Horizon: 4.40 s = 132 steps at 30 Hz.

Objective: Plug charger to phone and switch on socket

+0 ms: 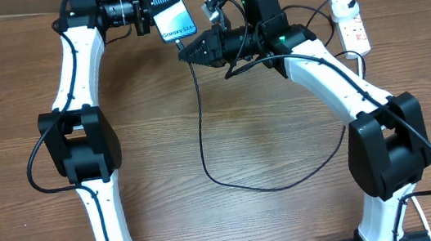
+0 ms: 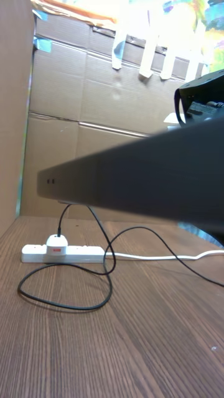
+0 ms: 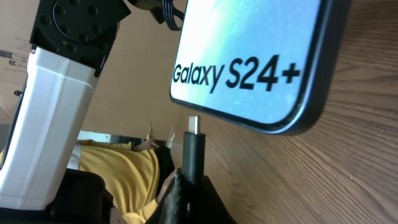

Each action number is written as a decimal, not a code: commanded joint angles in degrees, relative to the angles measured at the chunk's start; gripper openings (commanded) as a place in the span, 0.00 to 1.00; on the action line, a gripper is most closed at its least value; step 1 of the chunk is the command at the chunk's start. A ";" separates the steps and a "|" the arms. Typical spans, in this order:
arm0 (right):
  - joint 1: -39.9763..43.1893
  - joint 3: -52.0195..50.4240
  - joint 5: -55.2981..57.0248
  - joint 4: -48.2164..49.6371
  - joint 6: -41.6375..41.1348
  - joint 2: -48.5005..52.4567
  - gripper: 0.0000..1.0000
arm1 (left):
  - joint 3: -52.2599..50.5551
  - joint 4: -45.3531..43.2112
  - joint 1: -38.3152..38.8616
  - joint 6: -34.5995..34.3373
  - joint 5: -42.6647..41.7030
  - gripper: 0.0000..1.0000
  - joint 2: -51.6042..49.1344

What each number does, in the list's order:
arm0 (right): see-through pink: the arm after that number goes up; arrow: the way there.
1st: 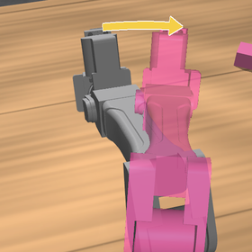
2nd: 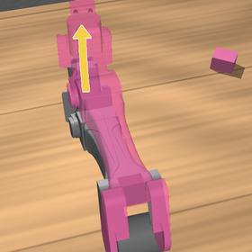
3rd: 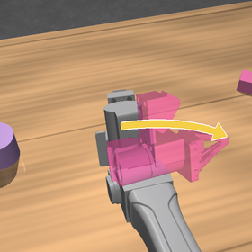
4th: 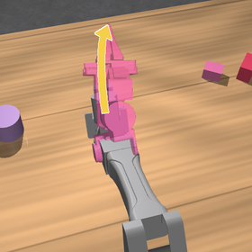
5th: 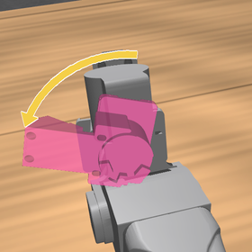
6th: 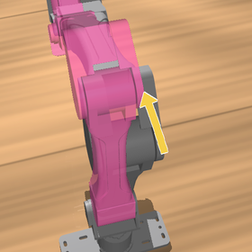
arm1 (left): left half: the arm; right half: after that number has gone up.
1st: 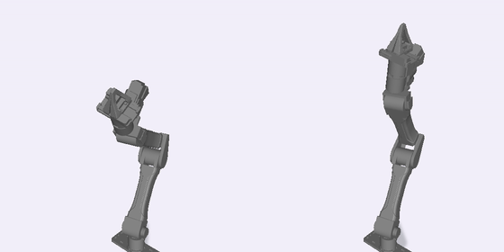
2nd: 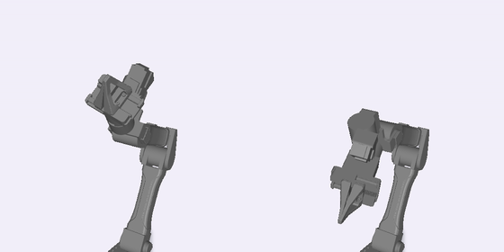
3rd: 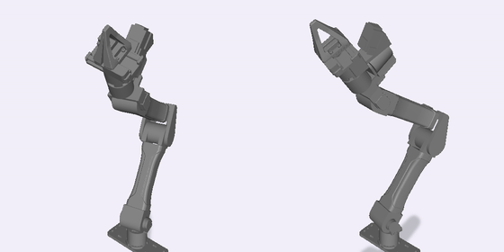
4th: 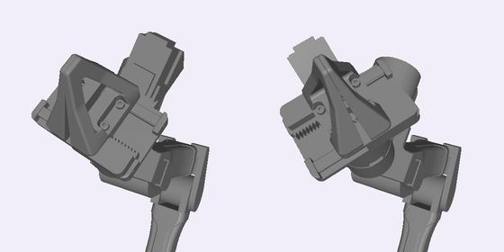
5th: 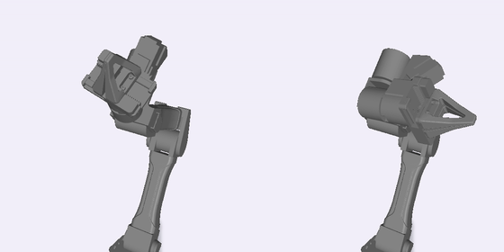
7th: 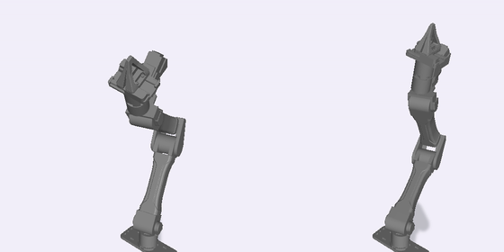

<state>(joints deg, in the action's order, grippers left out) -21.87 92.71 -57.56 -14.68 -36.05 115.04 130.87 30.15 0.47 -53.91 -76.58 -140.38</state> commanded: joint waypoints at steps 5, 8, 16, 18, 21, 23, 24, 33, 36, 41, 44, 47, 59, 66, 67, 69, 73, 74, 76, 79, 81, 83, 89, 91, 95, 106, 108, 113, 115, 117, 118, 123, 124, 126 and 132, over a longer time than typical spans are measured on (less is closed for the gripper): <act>1.11 0.68 0.50 -0.22 -0.20 0.87 0.04 | 0.48 -0.44 0.22 -0.33 -3.43 0.04 1.70; 1.33 0.68 0.50 -0.22 -0.17 0.87 0.04 | 0.48 -0.44 0.22 -0.31 -3.45 0.04 1.70; 1.88 0.68 0.52 -0.17 -0.17 0.87 0.04 | 0.48 -0.44 0.22 -0.28 -4.04 0.04 1.70; 2.10 0.68 0.52 -0.17 -0.17 0.87 0.04 | 0.48 -0.44 0.22 -0.28 -4.04 0.04 1.70; 2.12 0.68 0.52 -0.17 -0.17 0.87 0.04 | 0.48 -0.44 0.22 -0.28 -4.07 0.04 1.70; 2.12 0.68 0.55 -0.15 -0.17 0.87 0.04 | 0.48 -0.44 0.22 -0.31 -4.33 0.04 1.70; 2.12 0.68 0.55 -0.15 -0.20 0.87 0.04 | 0.48 -0.44 0.22 -0.31 -4.46 0.04 1.70; 1.90 0.68 1.16 0.98 -1.55 0.87 0.04 | 0.48 -0.44 0.74 -0.28 -4.48 0.04 1.70; 1.90 0.68 1.14 1.33 -2.14 0.87 0.04 | 0.48 -0.44 0.87 -0.26 -4.52 0.04 1.70; 1.62 0.68 1.20 1.57 -2.14 0.87 0.04 | 0.48 -0.44 1.46 -0.09 -4.48 0.04 1.70; 1.62 0.68 1.55 1.55 -2.19 0.87 0.04 | 0.48 -0.46 1.81 -0.07 -4.48 0.04 1.70; 1.62 0.68 2.08 1.77 -2.84 0.87 0.04 | 0.48 -0.44 1.86 -0.04 -4.74 0.04 1.70; 1.64 0.68 4.04 3.17 -4.50 0.98 0.04 | 0.48 -0.42 3.96 0.81 -5.79 0.05 1.70; 1.75 0.68 3.96 3.74 -4.70 2.21 0.04 | 0.48 -0.42 4.07 1.20 -7.48 0.04 1.70; 1.73 0.68 3.91 3.72 -4.68 2.25 0.04 | 0.48 -0.42 4.07 1.20 -7.50 0.04 1.70; 1.73 0.68 3.43 3.69 -4.44 2.27 0.04 | 0.48 -0.46 4.00 1.25 -7.45 0.04 1.70; 2.01 0.68 2.71 3.41 -4.39 2.25 0.33 | 0.48 -0.46 3.48 1.68 -7.30 0.04 1.70; 2.19 0.68 2.12 3.41 -4.20 2.25 0.39 | 0.48 -0.46 3.28 1.68 -7.30 0.04 1.70; 2.64 0.68 1.57 3.13 -4.20 2.23 0.47 | 0.48 -0.44 2.93 1.73 -7.08 0.04 1.70; 3.76 0.68 0.68 2.25 -3.69 2.19 0.51 | 0.48 -0.44 2.45 1.92 -7.06 0.04 1.70; 4.44 0.68 -0.15 1.55 -2.64 2.16 0.52 | 0.48 -0.44 2.27 2.21 -7.04 0.04 1.70; 5.07 0.68 -1.64 1.25 -1.33 1.97 0.55 | 0.48 -0.44 2.10 2.71 -6.99 0.04 1.70; 6.21 0.68 -5.55 0.09 1.05 -0.35 0.59 | 0.48 -0.42 1.97 4.61 -5.38 0.04 1.70; 6.86 0.68 -5.55 -1.92 3.26 -1.88 0.61 | 0.48 -0.42 1.88 5.01 -5.01 0.04 1.70; 9.40 0.68 -5.44 -8.61 9.18 -4.79 0.68 | 0.48 -0.22 1.66 8.02 -4.96 0.04 1.70; 13.33 0.70 7.34 -32.17 24.44 -6.43 0.72 | 0.48 16.96 2.19 27.78 2.25 0.04 1.70; 13.29 0.70 10.32 -34.18 24.65 -6.43 0.72 | 0.48 22.88 2.38 31.91 9.05 0.04 1.70; 13.27 0.70 14.73 -37.64 26.08 -6.43 0.72 | 0.48 31.74 4.00 40.74 23.89 0.04 1.70; 13.25 0.70 16.15 -38.47 26.18 -6.43 0.72 | 0.48 33.59 4.96 44.24 27.23 0.04 1.70; 13.25 0.70 17.33 -39.08 26.51 -6.43 0.72 | 0.48 35.36 6.10 48.26 31.47 0.04 1.70; 13.25 0.70 17.73 -39.47 26.60 -6.43 0.72 | 0.48 36.37 6.75 49.90 34.69 0.04 1.70; 13.14 0.70 19.45 -40.63 27.19 -6.43 0.72 | 0.48 38.38 9.51 55.71 39.56 0.04 0.68; 13.09 0.70 19.61 -40.74 27.19 -6.43 0.72 | 0.48 38.14 9.73 55.69 39.56 0.04 0.35; 12.92 0.68 19.65 -40.79 27.19 -6.43 0.72 | 0.48 37.44 9.86 55.69 39.54 0.04 -0.33; 12.44 0.68 21.44 -41.20 27.19 -6.40 0.72 | 0.44 36.92 9.86 55.69 39.52 0.04 -3.48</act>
<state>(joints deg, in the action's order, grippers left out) -8.91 92.82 -37.87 -55.72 -9.58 109.82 130.87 67.40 10.81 -0.25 -37.41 -141.43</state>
